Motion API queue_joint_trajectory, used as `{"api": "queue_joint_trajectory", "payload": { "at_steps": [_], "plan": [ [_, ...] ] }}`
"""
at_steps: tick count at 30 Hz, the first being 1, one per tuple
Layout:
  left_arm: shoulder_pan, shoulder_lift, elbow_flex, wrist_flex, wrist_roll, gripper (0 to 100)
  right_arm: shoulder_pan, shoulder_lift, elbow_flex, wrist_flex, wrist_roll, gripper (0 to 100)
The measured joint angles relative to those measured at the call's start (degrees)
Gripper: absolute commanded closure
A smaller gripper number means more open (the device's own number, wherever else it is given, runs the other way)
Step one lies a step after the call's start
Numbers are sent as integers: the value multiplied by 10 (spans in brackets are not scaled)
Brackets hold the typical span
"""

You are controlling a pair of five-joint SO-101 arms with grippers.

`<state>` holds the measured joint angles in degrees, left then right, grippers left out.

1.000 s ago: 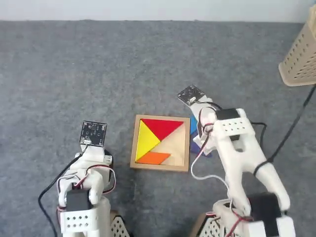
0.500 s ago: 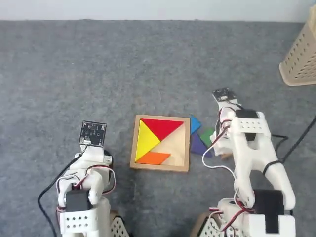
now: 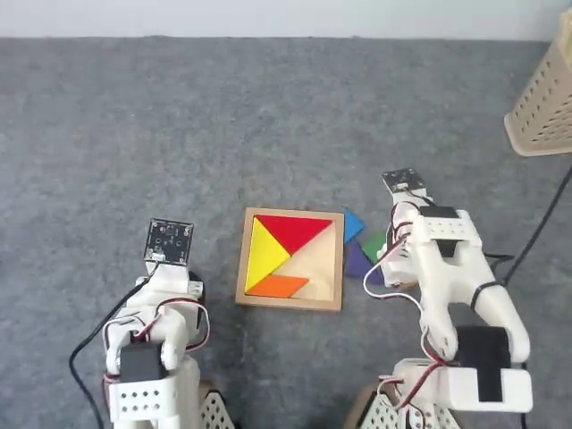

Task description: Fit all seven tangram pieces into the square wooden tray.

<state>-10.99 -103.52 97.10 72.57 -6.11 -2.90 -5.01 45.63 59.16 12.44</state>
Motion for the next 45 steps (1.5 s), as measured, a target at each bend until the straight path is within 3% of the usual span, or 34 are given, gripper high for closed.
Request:
{"api": "queue_joint_trajectory", "payload": {
  "at_steps": [8, 15, 20, 27, 33, 45],
  "plan": [
    [0, 0, 0, 0, 0, 929, 5, 12, -18, 0, -1, 928],
    [0, 0, 0, 0, 0, 929, 4, 15, -48, 5, -1, 935],
    [0, 0, 0, 0, 0, 929, -5, 15, -141, 75, 2, 936],
    [0, 0, 0, 0, 0, 929, -145, 18, -276, 149, 27, 937],
    [0, 0, 0, 0, 0, 929, -316, 44, -305, 142, 153, 937],
    [0, 0, 0, 0, 0, 929, -380, 151, -305, 86, 311, 933]
  ]
}}
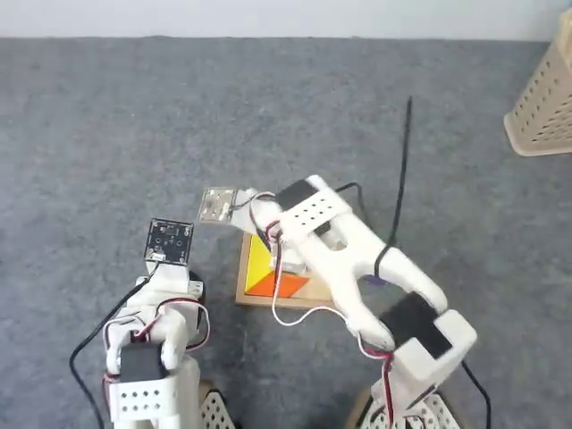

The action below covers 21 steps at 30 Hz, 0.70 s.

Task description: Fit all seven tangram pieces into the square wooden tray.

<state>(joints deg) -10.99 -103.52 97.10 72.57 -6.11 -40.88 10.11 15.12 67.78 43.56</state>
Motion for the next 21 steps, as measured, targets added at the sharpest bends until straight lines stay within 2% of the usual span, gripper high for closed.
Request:
{"api": "queue_joint_trajectory", "payload": {
  "at_steps": [5, 11, 19, 21],
  "plan": [
    [0, 0, 0, 0, 0, 929, -12, 4, 0, 0, 14, 922],
    [0, 0, 0, 0, 0, 929, -12, 4, 0, 1, 14, 806],
    [0, 0, 0, 0, 0, 929, -12, 4, 0, 2, 14, 809],
    [0, 0, 0, 0, 0, 929, -12, 4, 0, 2, 14, 853]
  ]
}}
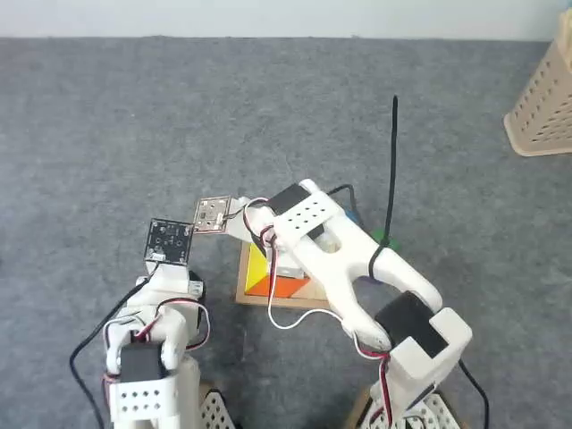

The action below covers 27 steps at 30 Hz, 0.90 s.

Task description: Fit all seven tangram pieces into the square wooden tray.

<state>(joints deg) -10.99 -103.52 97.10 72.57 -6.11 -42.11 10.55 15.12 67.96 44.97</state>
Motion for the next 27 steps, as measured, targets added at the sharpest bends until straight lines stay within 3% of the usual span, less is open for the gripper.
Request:
{"api": "queue_joint_trajectory", "payload": {
  "at_steps": [4, 9, 17, 27],
  "plan": [
    [0, 0, 0, 0, 0, 929, 3, 0, 0, 0, -33, 998],
    [0, 0, 0, 0, 0, 929, 43, -1, 3, -1, -116, 993],
    [0, 0, 0, 0, 0, 929, 71, -59, 130, -126, -150, 993],
    [0, 0, 0, 0, 0, 929, 41, -39, 137, -148, -156, 993]
  ]
}}
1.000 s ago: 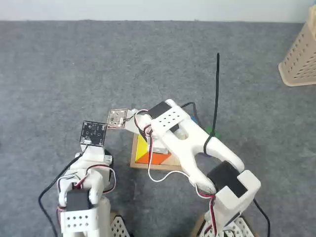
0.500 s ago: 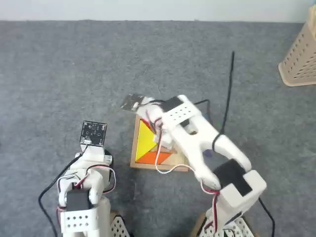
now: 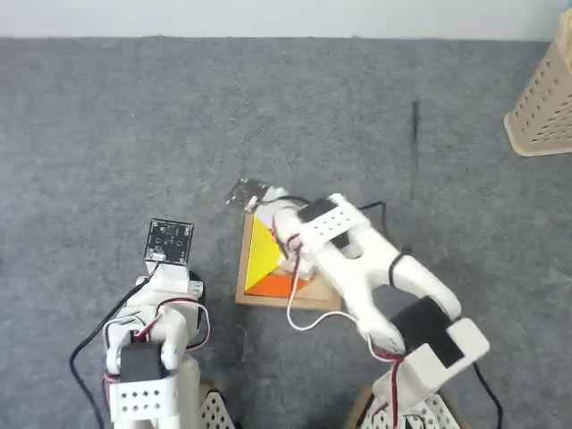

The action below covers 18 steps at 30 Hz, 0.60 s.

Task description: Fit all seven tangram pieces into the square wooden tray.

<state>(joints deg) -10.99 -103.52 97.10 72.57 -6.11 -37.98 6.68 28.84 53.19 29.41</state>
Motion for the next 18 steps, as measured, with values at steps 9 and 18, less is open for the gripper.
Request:
{"api": "queue_joint_trajectory", "payload": {
  "at_steps": [9, 18],
  "plan": [
    [0, 0, 0, 0, 0, 929, 0, -18, -6, 6, -45, 993],
    [0, 0, 0, 0, 0, 929, 29, -141, 16, 28, -62, 993]
  ]
}}
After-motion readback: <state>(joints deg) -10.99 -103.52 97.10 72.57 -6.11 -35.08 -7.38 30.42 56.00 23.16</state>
